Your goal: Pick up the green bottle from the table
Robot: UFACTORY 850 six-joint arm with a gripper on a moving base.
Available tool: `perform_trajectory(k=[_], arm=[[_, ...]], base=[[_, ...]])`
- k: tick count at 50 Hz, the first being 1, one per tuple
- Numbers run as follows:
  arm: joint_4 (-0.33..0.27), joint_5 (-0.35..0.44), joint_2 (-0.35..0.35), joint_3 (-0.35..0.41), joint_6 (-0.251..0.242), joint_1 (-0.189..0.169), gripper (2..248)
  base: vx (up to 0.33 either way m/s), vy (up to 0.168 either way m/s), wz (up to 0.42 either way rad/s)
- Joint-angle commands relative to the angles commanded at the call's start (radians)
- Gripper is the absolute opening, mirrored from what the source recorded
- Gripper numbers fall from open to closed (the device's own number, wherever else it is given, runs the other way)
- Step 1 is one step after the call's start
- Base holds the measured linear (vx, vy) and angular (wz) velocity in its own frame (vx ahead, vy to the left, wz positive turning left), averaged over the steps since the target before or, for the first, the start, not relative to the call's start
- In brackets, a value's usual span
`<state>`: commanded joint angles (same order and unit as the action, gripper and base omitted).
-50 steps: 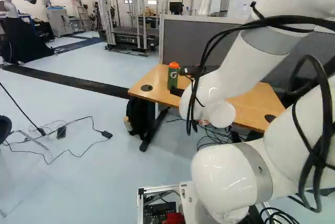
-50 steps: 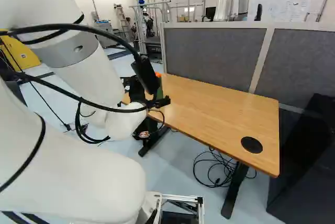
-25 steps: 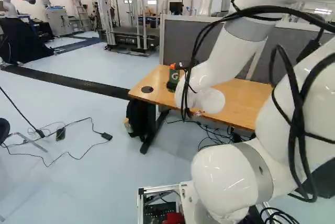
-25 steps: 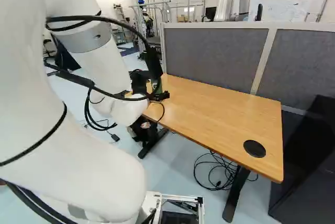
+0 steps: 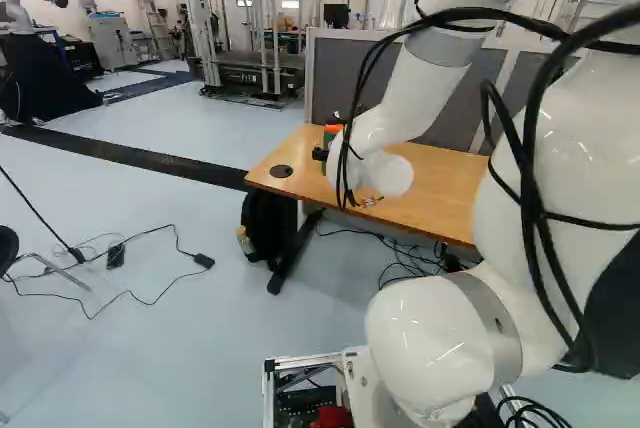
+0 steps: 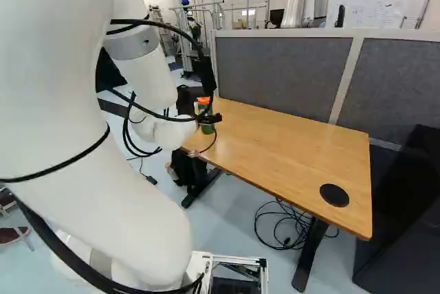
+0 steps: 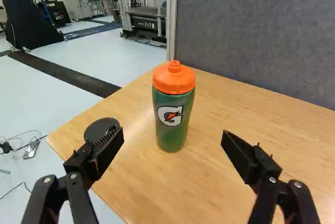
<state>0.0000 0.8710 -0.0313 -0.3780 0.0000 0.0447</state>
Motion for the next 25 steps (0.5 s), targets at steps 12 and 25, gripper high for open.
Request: perform_trajectory(k=[12,25], arm=[[0.000,-0.028,-0.061,-0.064,0.000,-0.001,247],[0.000,-0.084,-0.123,-0.133,0.000,-0.003,247]], base=[[0.000,0.000,0.000],[0.000,0.000,0.000]])
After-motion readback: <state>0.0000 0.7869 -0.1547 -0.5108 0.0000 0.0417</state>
